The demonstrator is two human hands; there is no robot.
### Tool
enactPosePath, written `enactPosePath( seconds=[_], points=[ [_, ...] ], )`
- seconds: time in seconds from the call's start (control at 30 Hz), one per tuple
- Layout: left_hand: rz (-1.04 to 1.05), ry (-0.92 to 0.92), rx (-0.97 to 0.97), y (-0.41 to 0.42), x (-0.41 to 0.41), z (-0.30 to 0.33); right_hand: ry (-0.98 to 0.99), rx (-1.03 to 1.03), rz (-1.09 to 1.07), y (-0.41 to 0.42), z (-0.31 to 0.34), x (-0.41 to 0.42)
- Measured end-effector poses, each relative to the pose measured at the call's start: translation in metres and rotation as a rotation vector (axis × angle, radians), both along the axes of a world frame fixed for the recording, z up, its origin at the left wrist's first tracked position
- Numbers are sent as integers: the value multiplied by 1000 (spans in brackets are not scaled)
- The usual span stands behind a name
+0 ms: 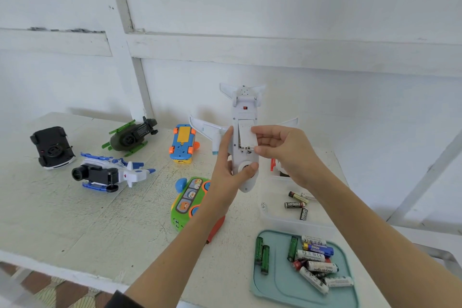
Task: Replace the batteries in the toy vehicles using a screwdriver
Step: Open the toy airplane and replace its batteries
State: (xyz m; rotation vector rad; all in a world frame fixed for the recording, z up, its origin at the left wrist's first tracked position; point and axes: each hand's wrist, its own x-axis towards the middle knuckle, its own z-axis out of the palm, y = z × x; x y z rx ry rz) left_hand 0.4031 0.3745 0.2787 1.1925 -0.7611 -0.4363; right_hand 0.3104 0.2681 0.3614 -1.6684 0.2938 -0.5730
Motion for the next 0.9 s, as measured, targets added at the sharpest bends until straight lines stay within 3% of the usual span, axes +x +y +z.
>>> enactPosePath(
  seconds=[0.2,0.53,0.9],
  points=[
    [-10,9,-12,-3,0,-1,3,-97,-17,-2,-2,2],
    [-20,-10,19,-5,2,-4,-79,-615,-206,5,-14,11],
    [-15,-7,28,-4,3,-4,-87,-745,-224,-1,-19,14]
  ],
)
